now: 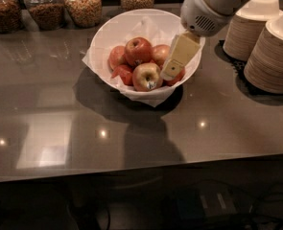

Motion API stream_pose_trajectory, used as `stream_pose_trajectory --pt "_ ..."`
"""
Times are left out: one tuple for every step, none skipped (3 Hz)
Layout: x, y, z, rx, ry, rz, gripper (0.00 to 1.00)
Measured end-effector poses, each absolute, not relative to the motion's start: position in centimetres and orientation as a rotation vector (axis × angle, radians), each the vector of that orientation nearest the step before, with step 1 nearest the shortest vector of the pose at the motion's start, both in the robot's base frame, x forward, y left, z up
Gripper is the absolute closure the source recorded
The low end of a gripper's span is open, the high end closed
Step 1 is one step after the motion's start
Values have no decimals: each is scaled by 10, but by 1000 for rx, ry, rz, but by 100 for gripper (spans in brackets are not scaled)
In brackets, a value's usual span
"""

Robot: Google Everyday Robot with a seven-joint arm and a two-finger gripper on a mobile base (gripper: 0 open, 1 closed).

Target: Pick apple from white bowl

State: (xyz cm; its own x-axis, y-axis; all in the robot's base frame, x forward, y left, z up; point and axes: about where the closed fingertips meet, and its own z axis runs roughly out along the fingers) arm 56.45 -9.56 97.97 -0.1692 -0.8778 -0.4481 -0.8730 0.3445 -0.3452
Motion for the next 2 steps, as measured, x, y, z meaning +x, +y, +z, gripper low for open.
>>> stream_pose_trajectory --pt "587 -85 976 -1488 2004 47 0" --pt "606 -76 972 -1462 1988 94 1"
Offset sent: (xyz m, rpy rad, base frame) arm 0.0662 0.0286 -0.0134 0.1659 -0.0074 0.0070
